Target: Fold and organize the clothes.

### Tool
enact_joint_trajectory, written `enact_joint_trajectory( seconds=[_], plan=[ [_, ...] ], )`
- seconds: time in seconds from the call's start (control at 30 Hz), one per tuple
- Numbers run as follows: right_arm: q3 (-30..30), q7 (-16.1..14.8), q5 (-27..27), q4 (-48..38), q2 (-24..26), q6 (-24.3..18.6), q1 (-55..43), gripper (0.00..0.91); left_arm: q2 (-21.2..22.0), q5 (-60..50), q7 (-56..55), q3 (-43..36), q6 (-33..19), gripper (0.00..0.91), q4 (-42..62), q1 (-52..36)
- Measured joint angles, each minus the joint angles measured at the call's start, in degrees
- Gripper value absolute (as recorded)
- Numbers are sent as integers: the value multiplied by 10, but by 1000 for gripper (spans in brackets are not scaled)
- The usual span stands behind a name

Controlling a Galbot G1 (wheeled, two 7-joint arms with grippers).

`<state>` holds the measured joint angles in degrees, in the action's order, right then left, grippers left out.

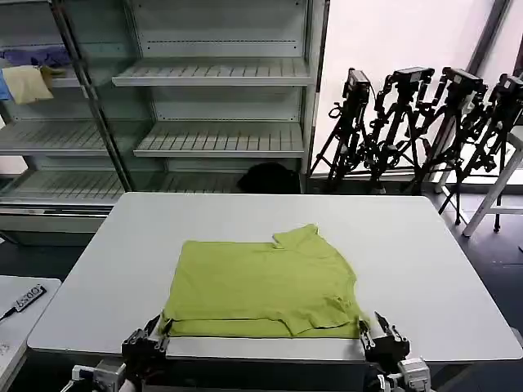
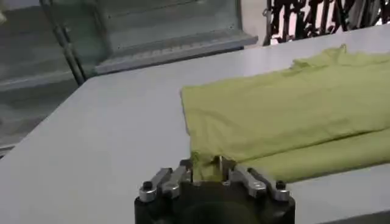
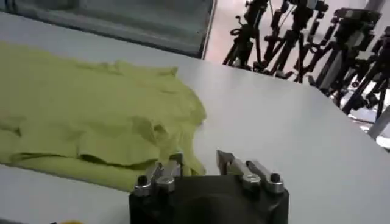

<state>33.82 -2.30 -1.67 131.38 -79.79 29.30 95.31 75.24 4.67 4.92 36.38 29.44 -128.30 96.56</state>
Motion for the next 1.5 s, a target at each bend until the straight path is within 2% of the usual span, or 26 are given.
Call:
enact_joint_trajectory(
  seconds=[0.77, 1.5],
  plan=[
    [-2, 3, 32, -53, -21, 18, -115, 907, 23, 5, -13, -4, 28, 907, 58, -120],
    [-39, -6, 79, -221, -38, 38, -348, 907, 5, 23, -2, -18, 37, 907, 132, -271]
  ],
)
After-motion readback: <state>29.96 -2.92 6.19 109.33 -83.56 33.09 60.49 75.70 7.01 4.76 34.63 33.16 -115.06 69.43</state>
